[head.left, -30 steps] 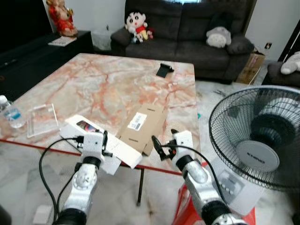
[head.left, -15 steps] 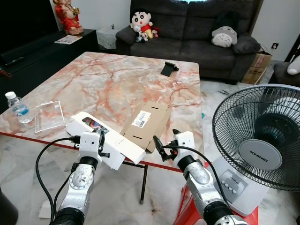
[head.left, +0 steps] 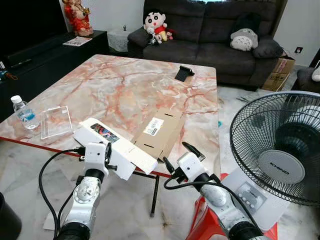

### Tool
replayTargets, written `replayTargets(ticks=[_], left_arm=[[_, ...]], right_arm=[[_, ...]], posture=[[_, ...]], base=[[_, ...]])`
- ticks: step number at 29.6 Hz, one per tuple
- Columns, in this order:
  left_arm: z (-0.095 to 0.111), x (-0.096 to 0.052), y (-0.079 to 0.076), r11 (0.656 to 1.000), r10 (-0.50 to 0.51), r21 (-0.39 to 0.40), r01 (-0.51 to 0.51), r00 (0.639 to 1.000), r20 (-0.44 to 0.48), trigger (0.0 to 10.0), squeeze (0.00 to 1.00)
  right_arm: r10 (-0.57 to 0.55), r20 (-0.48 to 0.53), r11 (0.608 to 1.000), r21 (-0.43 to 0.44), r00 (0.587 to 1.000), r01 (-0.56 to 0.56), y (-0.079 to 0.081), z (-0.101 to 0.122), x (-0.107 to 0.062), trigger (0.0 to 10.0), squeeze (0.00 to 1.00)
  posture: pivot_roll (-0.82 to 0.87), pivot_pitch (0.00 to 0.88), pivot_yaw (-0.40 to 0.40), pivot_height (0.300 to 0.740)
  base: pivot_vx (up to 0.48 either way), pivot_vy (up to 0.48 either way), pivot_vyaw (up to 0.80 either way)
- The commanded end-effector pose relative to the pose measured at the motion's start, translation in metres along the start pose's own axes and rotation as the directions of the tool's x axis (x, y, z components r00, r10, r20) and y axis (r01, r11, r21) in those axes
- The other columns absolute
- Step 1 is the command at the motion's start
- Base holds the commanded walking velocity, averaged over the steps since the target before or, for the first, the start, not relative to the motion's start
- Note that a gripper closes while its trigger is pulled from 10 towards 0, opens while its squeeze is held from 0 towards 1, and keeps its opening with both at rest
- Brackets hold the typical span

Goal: Picking trash to rubbish bin

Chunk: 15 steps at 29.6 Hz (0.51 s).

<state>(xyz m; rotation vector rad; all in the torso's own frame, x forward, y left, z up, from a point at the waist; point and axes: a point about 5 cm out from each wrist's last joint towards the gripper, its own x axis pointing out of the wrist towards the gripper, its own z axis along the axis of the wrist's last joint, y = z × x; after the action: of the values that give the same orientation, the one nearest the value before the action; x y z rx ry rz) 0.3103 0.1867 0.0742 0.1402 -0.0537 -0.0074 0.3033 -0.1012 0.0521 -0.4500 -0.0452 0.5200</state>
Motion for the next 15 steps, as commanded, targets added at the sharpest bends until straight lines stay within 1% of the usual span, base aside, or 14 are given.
replayTargets(ticks=[1,3,5,6,7,10,15], left_arm=[[0.001,0.003,0.001,1.0,-0.003,-0.006,0.003,1.0,-0.008,10.0,0.0],[0.001,0.003,0.002,1.0,0.0,-0.008,0.0,1.0,-0.011,10.0,0.0],[0.001,0.004,0.002,1.0,0.0,-0.009,0.0,1.0,-0.012,10.0,0.0],[0.001,0.004,0.002,1.0,0.0,-0.01,0.0,1.0,-0.012,10.0,0.0],[0.001,0.004,0.002,1.0,0.0,-0.01,0.0,1.0,-0.012,10.0,0.0],[0.001,0.004,0.001,1.0,-0.004,-0.012,0.004,1.0,-0.012,10.0,0.0],[0.001,0.005,-0.001,1.0,-0.011,-0.013,0.01,1.0,-0.013,10.0,0.0]], right_arm=[[0.056,0.027,0.991,-0.122,0.998,-0.052,0.007,0.001,-0.005,10.0,0.0],[0.086,0.018,0.979,-0.189,0.996,-0.081,0.011,-0.005,-0.011,10.0,0.0],[0.091,0.005,0.973,-0.215,0.996,-0.088,0.01,-0.009,-0.015,10.0,0.0],[0.095,-0.001,0.966,-0.242,0.995,-0.093,0.011,-0.011,-0.017,10.0,0.0],[0.095,-0.001,0.966,-0.242,0.995,-0.093,0.011,-0.011,-0.017,10.0,0.0],[0.101,-0.004,0.946,-0.31,0.995,-0.097,0.012,-0.018,-0.026,10.0,0.0],[0.098,0.019,0.936,-0.342,0.995,-0.086,0.013,-0.016,-0.026,10.0,0.0]], posture=[[0.03,0.0,-0.037,0.74],[0.03,0.0,-0.037,0.74],[0.03,0.0,-0.037,0.74],[0.03,0.0,-0.037,0.74],[0.03,0.0,-0.037,0.74],[0.02,0.0,-0.031,0.74],[0.02,0.0,-0.03,0.74]], base=[[0.0,0.0,0.0],[0.0,0.0,0.0],[0.0,0.0,0.0],[0.0,0.0,0.0],[0.0,0.0,0.0],[0.0,0.0,0.0],[0.0,0.0,0.0]])
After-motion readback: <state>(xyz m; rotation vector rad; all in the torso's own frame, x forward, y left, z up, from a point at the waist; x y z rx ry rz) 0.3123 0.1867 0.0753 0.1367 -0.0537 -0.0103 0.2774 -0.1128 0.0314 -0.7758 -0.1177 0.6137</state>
